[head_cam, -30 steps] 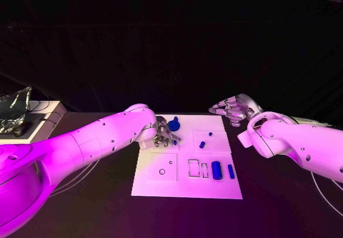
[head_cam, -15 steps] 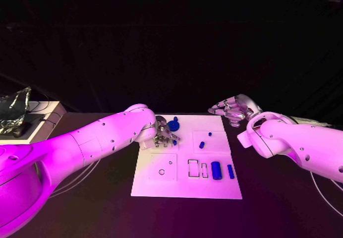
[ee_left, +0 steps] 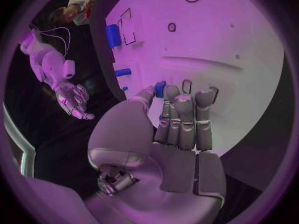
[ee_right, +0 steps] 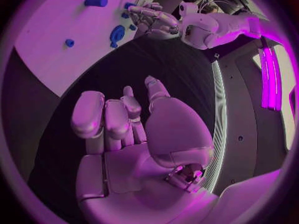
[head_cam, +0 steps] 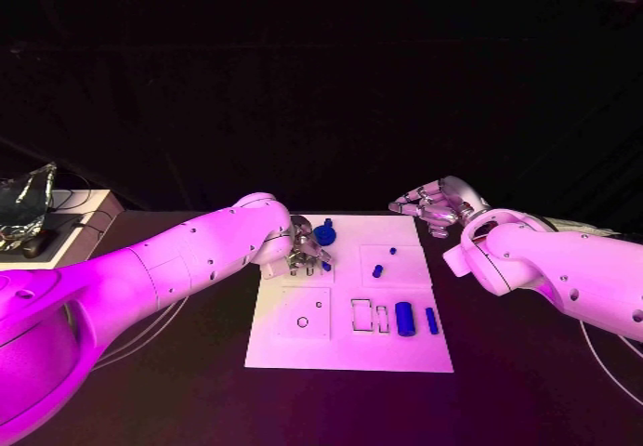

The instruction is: Assemble the parts on the task board

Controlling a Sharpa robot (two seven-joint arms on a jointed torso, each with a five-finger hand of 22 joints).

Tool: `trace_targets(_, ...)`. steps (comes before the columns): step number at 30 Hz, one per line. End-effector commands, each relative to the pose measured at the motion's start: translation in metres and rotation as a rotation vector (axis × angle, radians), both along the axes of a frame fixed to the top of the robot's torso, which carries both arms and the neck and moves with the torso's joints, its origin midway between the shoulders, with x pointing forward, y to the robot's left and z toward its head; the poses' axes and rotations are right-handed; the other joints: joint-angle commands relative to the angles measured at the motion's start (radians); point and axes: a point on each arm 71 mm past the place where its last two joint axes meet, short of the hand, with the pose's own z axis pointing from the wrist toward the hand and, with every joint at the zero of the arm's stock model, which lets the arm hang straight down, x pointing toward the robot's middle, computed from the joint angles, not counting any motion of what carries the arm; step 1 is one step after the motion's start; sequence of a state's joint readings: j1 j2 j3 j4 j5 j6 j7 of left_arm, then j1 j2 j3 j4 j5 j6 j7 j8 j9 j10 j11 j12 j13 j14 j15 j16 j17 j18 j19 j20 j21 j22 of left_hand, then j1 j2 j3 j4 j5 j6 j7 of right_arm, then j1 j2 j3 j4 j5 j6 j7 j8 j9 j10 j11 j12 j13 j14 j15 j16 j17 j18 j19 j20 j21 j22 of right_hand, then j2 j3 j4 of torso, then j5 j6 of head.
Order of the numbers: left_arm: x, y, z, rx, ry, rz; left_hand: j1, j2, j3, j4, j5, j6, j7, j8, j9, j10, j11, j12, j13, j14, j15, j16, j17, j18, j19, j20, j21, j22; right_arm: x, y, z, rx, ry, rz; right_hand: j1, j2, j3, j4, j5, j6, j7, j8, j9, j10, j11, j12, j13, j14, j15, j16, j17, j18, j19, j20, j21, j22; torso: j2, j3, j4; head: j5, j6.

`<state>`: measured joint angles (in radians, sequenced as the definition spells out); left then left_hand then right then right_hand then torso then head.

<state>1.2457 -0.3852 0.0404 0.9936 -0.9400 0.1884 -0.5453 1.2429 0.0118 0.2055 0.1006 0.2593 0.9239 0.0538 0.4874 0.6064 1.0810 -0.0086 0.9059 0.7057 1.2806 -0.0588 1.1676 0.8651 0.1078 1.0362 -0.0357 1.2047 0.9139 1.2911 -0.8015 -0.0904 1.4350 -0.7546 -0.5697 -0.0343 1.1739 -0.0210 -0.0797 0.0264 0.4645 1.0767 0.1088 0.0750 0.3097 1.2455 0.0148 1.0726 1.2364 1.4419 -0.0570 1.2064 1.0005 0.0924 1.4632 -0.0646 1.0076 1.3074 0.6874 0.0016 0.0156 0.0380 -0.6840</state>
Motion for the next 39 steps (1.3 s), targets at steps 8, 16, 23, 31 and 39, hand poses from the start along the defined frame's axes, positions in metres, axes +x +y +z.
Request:
trace_targets(8, -0.002, -0.003, -0.004, -0.006, 0.02, -0.037, -0.046, -0.041, 0.23, -0.069, 0.004, 0.031, 0.005, -0.064, -0.017, 0.008, -0.006, -0.03, -0.008, 0.0, -0.003, 0.003, 0.008, 0.006, 0.0, -0.003, -0.015, 0.012, 0.0, 0.003, 0.0, -0.005, 0.001, 0.024, -0.004, 0.003, -0.006, 0.002, 0.002, -0.004, 0.0, -0.005, 0.0, -0.004, -0.003, -0.005, 0.001, 0.0, -0.002, 0.004, -0.001, 0.004, 0.069, -0.007, -0.005, 0.137, -0.001, -0.0005, 0.0014, 0.003, -0.002)
trace_targets(16, -0.003, -0.001, -0.003, -0.039, 0.012, -0.026, -0.108, -0.068, 0.394, -0.151, 0.008, 0.042, 0.005, -0.069, 0.035, 0.03, -0.01, -0.05, -0.012, 0.013, -0.006, 0.012, 0.034, 0.002, 0.004, -0.015, -0.013, 0.03, 0.0, 0.002, 0.0, -0.004, -0.001, 0.023, -0.003, 0.005, -0.006, 0.001, 0.004, -0.005, 0.001, -0.006, -0.001, -0.003, -0.003, -0.004, 0.002, -0.001, -0.002, 0.003, -0.002, 0.004, 0.069, -0.007, -0.005, 0.137, 0.0, -0.0011, 0.0022, 0.006, -0.001)
trace_targets(23, -0.008, 0.007, 0.001, -0.081, 0.008, 0.003, -0.142, -0.096, 0.447, -0.182, 0.071, 0.061, -0.005, -0.056, 0.082, 0.057, -0.021, -0.06, -0.012, 0.04, -0.015, 0.025, 0.07, -0.004, 0.031, -0.028, 0.001, 0.058, -0.001, 0.0, 0.0, -0.004, -0.003, 0.02, -0.003, 0.005, -0.006, 0.001, 0.005, -0.005, 0.001, -0.006, -0.001, -0.003, -0.003, -0.004, 0.002, 0.0, -0.002, 0.003, -0.002, 0.004, 0.069, -0.007, -0.005, 0.137, 0.0, -0.0006, 0.0038, 0.01, -0.002)
trace_targets(31, -0.017, 0.023, 0.008, -0.105, -0.019, 0.028, -0.174, -0.124, 0.442, -0.212, 0.186, 0.121, -0.028, -0.077, 0.104, 0.129, -0.044, -0.087, -0.013, 0.112, -0.035, 0.046, 0.158, -0.018, 0.099, -0.05, 0.035, 0.114, -0.001, -0.004, 0.001, -0.006, -0.005, 0.013, -0.004, 0.006, -0.006, 0.001, 0.007, -0.008, 0.002, -0.007, -0.003, -0.003, -0.002, -0.005, 0.001, -0.001, -0.001, 0.003, -0.003, 0.005, 0.069, -0.007, -0.006, 0.137, -0.005, -0.0001, 0.008, 0.009, -0.009)
trace_targets(39, -0.021, 0.033, 0.013, -0.061, -0.073, 0.036, -0.174, -0.133, 0.426, -0.212, 0.226, 0.157, -0.038, -0.108, 0.126, 0.166, -0.054, -0.102, 0.001, 0.135, -0.044, 0.038, 0.199, -0.024, 0.137, -0.059, 0.047, 0.149, -0.001, -0.007, 0.001, -0.007, -0.005, 0.006, -0.004, 0.006, -0.006, 0.001, 0.007, -0.008, 0.002, -0.007, -0.003, -0.003, -0.002, -0.005, 0.001, -0.001, -0.001, 0.003, -0.003, 0.005, 0.069, -0.007, -0.006, 0.137, -0.005, -0.0004, 0.0079, 0.012, -0.014)
